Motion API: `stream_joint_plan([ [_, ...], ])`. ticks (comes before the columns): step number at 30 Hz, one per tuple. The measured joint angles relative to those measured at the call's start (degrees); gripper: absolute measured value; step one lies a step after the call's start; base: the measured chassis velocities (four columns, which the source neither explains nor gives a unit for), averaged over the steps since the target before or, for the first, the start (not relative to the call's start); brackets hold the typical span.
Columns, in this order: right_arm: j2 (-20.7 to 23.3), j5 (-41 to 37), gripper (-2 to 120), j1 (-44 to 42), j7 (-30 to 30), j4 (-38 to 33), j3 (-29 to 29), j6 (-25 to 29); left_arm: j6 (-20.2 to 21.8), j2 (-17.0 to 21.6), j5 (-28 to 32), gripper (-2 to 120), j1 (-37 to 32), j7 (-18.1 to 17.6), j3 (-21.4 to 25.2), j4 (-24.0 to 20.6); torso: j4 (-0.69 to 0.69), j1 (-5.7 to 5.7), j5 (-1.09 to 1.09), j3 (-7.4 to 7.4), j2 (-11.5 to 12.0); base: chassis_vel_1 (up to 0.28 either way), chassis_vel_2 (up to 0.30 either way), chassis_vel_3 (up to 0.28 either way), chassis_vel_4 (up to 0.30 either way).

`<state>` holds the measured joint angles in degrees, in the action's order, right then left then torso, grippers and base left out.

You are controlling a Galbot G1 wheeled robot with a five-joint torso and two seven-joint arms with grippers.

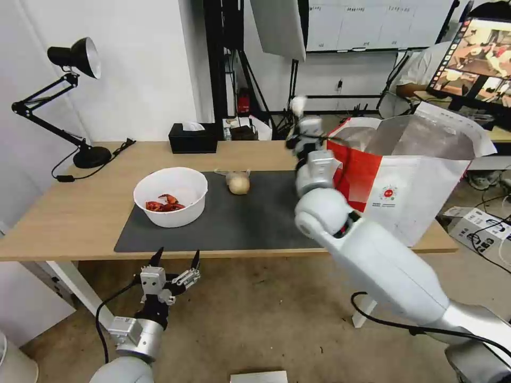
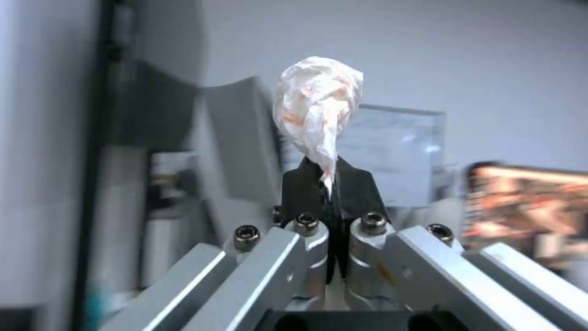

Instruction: Pick up the trash from the table and place it into the takeout bag.

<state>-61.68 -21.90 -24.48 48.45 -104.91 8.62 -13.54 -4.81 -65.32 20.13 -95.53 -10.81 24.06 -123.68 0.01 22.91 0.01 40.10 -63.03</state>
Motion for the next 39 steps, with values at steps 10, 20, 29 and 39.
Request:
stream_joint_plan([
  [10,4.52,-5.42,0,-1.72,6.32,-0.64,-5.88,-5.28,0.07,0.09,-0.09,100,1.09,0.07,-1.17,0.68,-0.02,0.01,-0.01,0.00,0.00,0.000,0.000,0.000,0.000],
  [20,6.17,-14.31,28,-1.88,7.17,-1.38,-5.89,-7.84,0.53,0.45,0.52,100,2.35,-0.14,-1.60,1.47,-0.01,0.01,-0.01,0.00,0.00,0.000,0.000,0.000,0.000],
  [29,6.32,-15.65,65,-0.05,7.29,-1.26,-4.51,-8.93,1.17,0.79,1.45,100,1.73,-0.18,-0.67,0.38,-0.01,0.01,-0.02,0.00,0.00,0.000,0.000,0.000,0.000],
  [39,7.34,-17.15,97,-0.41,7.34,-2.73,-3.85,-8.92,1.38,1.34,1.85,100,1.63,-0.18,-0.18,-0.13,-0.01,0.01,-0.01,0.01,0.00,0.000,0.000,0.000,0.000],
])
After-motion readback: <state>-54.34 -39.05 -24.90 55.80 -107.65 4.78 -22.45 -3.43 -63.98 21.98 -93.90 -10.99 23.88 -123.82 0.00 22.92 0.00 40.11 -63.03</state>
